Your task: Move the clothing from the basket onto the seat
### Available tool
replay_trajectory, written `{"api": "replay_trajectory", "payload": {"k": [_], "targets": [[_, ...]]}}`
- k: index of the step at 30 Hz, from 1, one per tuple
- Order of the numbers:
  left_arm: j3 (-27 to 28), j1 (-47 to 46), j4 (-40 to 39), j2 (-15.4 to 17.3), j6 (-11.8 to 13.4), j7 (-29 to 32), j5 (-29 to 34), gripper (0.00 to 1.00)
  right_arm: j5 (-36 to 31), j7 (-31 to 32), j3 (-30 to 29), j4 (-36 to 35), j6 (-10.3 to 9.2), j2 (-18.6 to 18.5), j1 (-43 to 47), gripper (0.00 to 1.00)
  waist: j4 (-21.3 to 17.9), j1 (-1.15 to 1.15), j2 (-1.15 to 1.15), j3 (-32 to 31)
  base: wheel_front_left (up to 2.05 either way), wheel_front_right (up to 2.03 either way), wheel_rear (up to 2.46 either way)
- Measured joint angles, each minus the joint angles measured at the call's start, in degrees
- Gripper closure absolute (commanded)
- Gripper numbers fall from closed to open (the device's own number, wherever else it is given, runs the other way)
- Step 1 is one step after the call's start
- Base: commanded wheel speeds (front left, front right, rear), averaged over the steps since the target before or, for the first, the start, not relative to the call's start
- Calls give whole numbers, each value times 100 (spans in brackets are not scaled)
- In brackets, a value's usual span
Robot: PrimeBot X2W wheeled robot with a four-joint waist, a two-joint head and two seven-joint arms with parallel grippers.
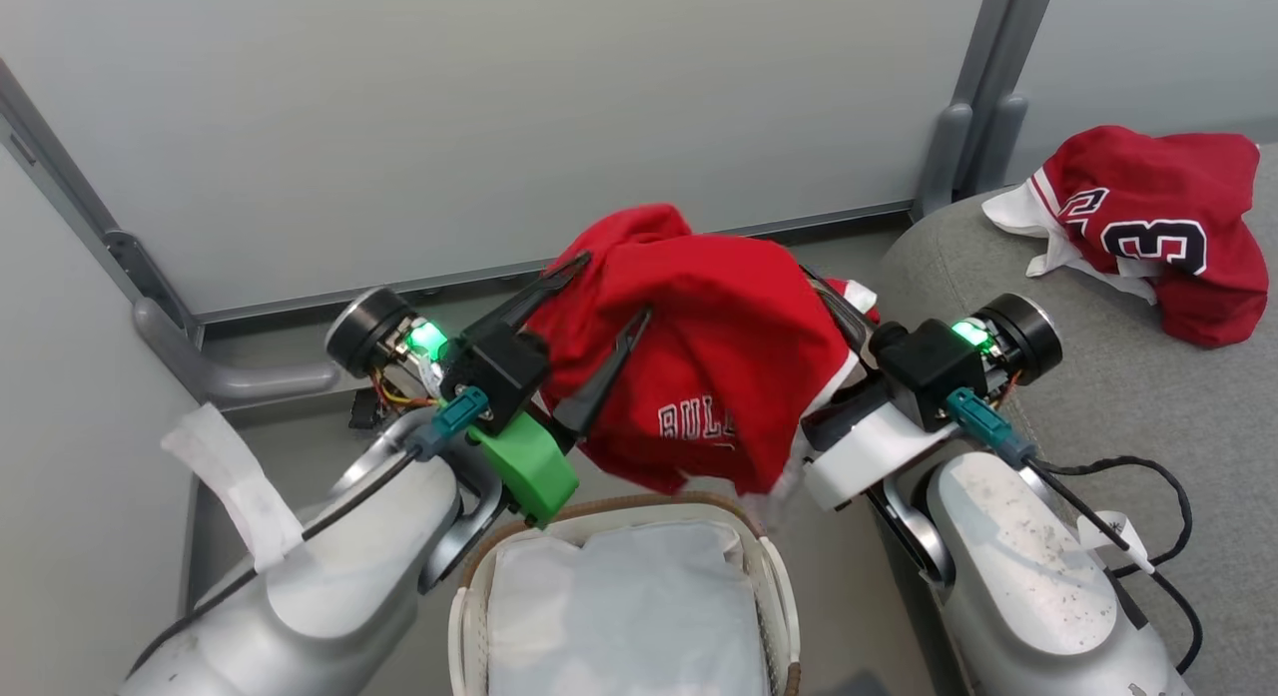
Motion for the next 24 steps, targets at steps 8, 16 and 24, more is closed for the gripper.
{"api": "replay_trajectory", "payload": {"k": [8, 16, 24], "targets": [[548, 888, -59, -372, 116, -51, -174, 0, -40, 0, -292, -155, -1, -1, 114, 100, 9, 0, 0, 59, 0, 0, 0], [1180, 1932, -104, -799, -9, -51, 45, 0, -67, 0, -493, -175, -1, -2, 277, 100, -29, 0, 0, 152, 0, 0, 0], [1657, 2256, -3, -1071, -212, -52, 488, 0, -79, 0, -609, -181, -1, -1, 313, 100, -67, 0, 0, 258, 0, 0, 0]]}}
